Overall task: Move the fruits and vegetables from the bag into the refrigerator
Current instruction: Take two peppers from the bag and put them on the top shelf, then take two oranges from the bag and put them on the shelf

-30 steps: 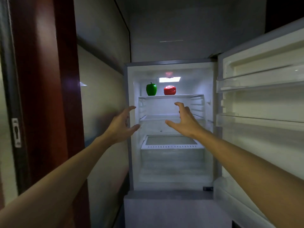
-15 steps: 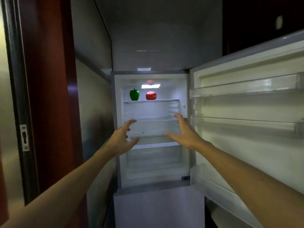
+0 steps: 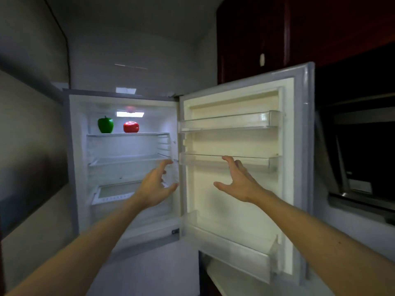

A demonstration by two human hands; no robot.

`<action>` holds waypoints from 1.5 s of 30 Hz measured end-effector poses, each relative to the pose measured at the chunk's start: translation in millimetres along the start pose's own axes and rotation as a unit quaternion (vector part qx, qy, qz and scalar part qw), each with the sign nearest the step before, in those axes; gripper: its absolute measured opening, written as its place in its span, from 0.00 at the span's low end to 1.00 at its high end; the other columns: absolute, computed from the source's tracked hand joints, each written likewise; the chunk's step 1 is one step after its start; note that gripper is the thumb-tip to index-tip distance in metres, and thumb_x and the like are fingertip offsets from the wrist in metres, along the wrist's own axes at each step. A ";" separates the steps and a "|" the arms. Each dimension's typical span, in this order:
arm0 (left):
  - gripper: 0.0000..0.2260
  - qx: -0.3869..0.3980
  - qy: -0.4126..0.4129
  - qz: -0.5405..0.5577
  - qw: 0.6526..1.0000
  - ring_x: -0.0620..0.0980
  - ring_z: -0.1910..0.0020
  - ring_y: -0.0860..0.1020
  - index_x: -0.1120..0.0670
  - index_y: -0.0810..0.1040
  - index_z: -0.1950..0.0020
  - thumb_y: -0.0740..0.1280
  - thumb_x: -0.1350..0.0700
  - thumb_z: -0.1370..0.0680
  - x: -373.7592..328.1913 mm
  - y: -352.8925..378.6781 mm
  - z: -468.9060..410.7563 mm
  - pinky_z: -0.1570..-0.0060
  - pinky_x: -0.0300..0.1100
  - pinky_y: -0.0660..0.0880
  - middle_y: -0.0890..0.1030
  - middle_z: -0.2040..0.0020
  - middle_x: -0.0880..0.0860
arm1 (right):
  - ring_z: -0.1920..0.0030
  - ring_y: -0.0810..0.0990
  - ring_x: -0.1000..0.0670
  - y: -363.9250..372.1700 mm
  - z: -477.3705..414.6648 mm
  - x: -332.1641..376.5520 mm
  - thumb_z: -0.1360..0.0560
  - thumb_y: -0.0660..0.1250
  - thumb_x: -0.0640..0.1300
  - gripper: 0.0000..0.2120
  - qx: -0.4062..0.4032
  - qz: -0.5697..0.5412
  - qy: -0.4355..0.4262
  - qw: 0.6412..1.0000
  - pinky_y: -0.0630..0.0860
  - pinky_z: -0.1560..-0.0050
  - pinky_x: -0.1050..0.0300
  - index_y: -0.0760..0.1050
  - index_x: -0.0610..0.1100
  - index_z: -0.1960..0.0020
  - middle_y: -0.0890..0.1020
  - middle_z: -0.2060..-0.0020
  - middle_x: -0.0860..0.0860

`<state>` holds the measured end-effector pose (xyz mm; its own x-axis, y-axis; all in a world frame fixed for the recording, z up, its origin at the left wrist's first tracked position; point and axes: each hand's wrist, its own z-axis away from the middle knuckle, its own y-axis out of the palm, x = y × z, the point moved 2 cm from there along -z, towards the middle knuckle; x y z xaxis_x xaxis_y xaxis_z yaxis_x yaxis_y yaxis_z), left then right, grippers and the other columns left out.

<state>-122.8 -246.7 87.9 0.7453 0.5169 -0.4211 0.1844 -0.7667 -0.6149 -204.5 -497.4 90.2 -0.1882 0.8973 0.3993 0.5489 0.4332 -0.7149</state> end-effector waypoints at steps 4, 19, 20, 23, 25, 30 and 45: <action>0.28 0.022 0.036 0.032 0.999 0.50 0.47 0.74 0.49 0.63 0.28 0.71 0.51 0.25 -40.4 41.6 -9.1 0.51 0.43 0.71 0.73 0.39 0.56 | 0.36 0.70 0.47 -42.4 30.4 -37.1 0.26 0.67 0.60 0.37 -0.006 0.032 0.012 0.999 0.72 0.37 0.47 0.49 0.58 0.26 0.66 0.35 0.49; 0.28 0.057 0.066 0.098 0.991 0.50 0.51 0.77 0.43 0.64 0.31 0.72 0.47 0.28 -181.0 157.9 8.0 0.50 0.45 0.73 0.75 0.44 0.53 | 0.45 0.72 0.52 -179.2 152.2 -122.2 0.26 0.69 0.57 0.35 -0.042 0.075 0.047 0.995 0.73 0.46 0.55 0.55 0.52 0.26 0.66 0.43 0.54; 0.28 0.061 0.070 0.099 0.991 0.50 0.51 0.77 0.43 0.64 0.31 0.72 0.47 0.27 -191.4 161.9 11.1 0.49 0.45 0.73 0.75 0.44 0.53 | 0.45 0.72 0.52 -188.8 161.8 -126.5 0.26 0.69 0.57 0.35 -0.048 0.080 0.054 0.994 0.74 0.46 0.54 0.55 0.53 0.27 0.66 0.43 0.54; 0.27 0.078 0.087 0.102 0.988 0.50 0.51 0.77 0.43 0.64 0.31 0.71 0.46 0.27 -224.7 174.6 21.0 0.50 0.45 0.74 0.75 0.44 0.52 | 0.43 0.72 0.52 -218.6 193.0 -137.2 0.27 0.69 0.58 0.35 -0.060 0.099 0.081 0.990 0.76 0.44 0.50 0.54 0.54 0.27 0.68 0.41 0.53; 0.27 0.089 0.100 0.106 0.985 0.50 0.51 0.77 0.43 0.63 0.31 0.71 0.45 0.27 -248.7 183.9 28.0 0.52 0.44 0.74 0.74 0.44 0.51 | 0.44 0.73 0.51 -241.3 216.2 -142.3 0.27 0.69 0.58 0.35 -0.068 0.118 0.097 0.986 0.76 0.45 0.49 0.54 0.55 0.28 0.69 0.40 0.52; 0.29 0.127 0.121 0.122 0.977 0.51 0.49 0.77 0.45 0.62 0.30 0.70 0.45 0.26 -309.9 211.8 50.2 0.50 0.45 0.76 0.74 0.42 0.52 | 0.39 0.72 0.49 -300.7 280.9 -151.8 0.26 0.69 0.54 0.35 -0.093 0.143 0.120 0.978 0.73 0.46 0.56 0.55 0.52 0.26 0.69 0.36 0.49; 0.28 0.246 0.227 0.237 0.912 0.50 0.45 0.74 0.44 0.61 0.29 0.70 0.47 0.25 -537.0 332.7 146.9 0.50 0.43 0.73 0.71 0.33 0.53 | 0.44 0.73 0.53 -456.9 530.8 -183.7 0.27 0.69 0.57 0.33 -0.146 0.277 0.294 0.903 0.75 0.44 0.51 0.57 0.51 0.28 0.72 0.42 0.51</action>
<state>-555.8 -723.6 11.5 0.8757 -0.1245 -0.4665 -0.4538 -0.5420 -0.7073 -853.0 -815.2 38.8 0.5996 0.7320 0.3235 0.6335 -0.1872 -0.7507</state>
